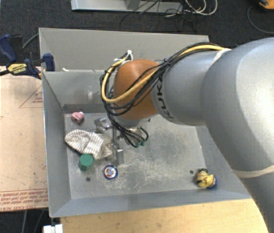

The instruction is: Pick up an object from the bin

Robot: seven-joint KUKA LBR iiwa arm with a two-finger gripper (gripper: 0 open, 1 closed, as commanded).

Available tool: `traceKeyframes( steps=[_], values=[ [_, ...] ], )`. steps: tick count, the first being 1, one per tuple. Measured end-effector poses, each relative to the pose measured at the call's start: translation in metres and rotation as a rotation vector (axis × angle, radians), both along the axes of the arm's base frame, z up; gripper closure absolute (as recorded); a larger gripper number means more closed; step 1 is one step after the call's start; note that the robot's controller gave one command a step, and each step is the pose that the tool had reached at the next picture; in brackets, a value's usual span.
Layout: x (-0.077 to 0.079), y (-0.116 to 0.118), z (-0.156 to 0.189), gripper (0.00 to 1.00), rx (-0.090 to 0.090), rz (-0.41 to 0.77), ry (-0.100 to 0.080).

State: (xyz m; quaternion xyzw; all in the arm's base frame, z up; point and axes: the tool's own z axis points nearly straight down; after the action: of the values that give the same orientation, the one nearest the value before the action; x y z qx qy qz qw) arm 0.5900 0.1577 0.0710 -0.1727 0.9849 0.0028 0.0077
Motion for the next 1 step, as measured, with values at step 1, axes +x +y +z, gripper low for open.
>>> traceKeyframes(
  steps=[1],
  values=[
    [-0.0398, -0.0339, 0.0005, 1.0, -0.006, 0.085, 0.004]
  ],
)
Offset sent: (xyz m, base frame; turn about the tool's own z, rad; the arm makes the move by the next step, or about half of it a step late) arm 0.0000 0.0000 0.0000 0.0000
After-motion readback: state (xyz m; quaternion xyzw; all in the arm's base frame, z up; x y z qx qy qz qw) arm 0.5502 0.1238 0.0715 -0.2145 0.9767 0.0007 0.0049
